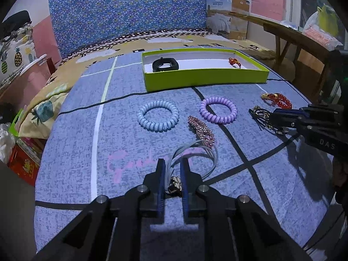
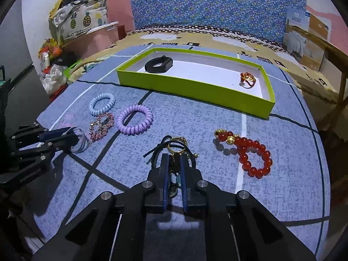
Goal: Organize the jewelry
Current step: 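Release the cord bracelet and grasp the red bead bracelet with the right tool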
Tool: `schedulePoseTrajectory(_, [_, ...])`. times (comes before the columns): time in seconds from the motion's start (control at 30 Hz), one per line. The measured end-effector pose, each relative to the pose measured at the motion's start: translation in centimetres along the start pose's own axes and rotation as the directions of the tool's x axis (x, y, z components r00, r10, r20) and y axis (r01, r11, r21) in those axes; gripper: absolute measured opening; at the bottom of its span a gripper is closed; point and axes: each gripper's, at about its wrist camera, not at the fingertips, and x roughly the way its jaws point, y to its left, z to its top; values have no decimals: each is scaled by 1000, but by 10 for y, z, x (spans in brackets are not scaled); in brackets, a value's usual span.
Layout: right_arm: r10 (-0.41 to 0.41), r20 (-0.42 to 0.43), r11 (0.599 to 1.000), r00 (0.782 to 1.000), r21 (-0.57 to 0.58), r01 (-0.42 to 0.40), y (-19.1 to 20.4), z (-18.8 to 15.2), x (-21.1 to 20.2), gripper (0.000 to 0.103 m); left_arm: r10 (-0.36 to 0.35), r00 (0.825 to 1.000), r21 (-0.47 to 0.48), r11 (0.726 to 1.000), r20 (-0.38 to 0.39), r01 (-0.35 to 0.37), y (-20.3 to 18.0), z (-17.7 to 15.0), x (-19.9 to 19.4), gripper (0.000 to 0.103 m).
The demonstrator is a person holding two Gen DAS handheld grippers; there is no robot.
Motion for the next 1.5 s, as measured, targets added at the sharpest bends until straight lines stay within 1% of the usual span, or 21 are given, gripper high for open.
schedulePoseTrajectory(0.03, [4,5,1000,1000,0,-4,0,0,-2,0,-7,1000,-5,1000,2,7,1,0,-1,13])
schedulePoseTrajectory(0.2, [15,49,1000,999,11,-16,0,1,-19,0,-32,999,-22,999,23,33,2,-3,-8,13])
schedulePoseTrajectory(0.33, [14,61,1000,998,25,-15,-4,1,-23,0,-42,999,-29,999,32,43,3,-3,-13,12])
schedulePoseTrajectory(0.43, [28,69,997,997,66,-32,-12,0,-26,0,-39,998,-36,999,40,40,4,-3,-17,12])
schedulePoseTrajectory(0.5, [2,72,996,997,91,-8,-22,0,-28,1,-39,998,-41,998,44,41,5,-4,-20,12])
schedulePoseTrajectory(0.57, [-38,75,994,996,104,30,-30,2,-29,10,-40,998,-46,998,45,42,6,-3,-20,12])
schedulePoseTrajectory(0.63, [-66,91,993,994,108,56,-38,3,-31,27,-43,998,-51,998,44,45,8,-3,-20,12])
schedulePoseTrajectory(0.7, [-103,93,990,990,107,93,-47,5,-29,36,-49,998,-59,997,42,51,8,-2,-19,12])
schedulePoseTrajectory(0.73, [-115,89,989,989,103,105,-49,5,-28,36,-51,998,-61,997,41,53,8,-2,-19,12])
schedulePoseTrajectory(0.87, [-152,27,987,988,63,150,-66,7,-7,36,-57,998,-61,996,37,59,7,-2,-17,12])
schedulePoseTrajectory(0.97, [-144,-23,988,989,48,145,-75,8,8,36,-60,998,-62,996,32,62,7,-1,-15,12])
schedulePoseTrajectory(1.13, [-131,-22,991,991,7,131,-78,15,13,38,-62,998,-59,996,26,63,7,0,-13,13])
schedulePoseTrajectory(1.3, [-124,-34,987,992,-110,120,-66,19,22,38,-67,998,-59,996,21,68,7,1,-11,13])
schedulePoseTrajectory(1.37, [-108,-46,988,993,-117,102,-66,21,27,38,-68,997,-59,996,19,69,6,2,-10,13])
schedulePoseTrajectory(1.43, [-95,-48,992,994,-93,91,-69,23,29,38,-70,997,-60,996,18,71,6,3,-9,13])
schedulePoseTrajectory(1.47, [-92,-44,993,995,-80,88,-71,24,29,36,-71,997,-60,996,18,72,6,3,-9,13])
schedulePoseTrajectory(1.5, [-90,-40,994,995,-71,87,-72,23,29,23,-71,997,-60,996,19,72,5,3,-10,13])
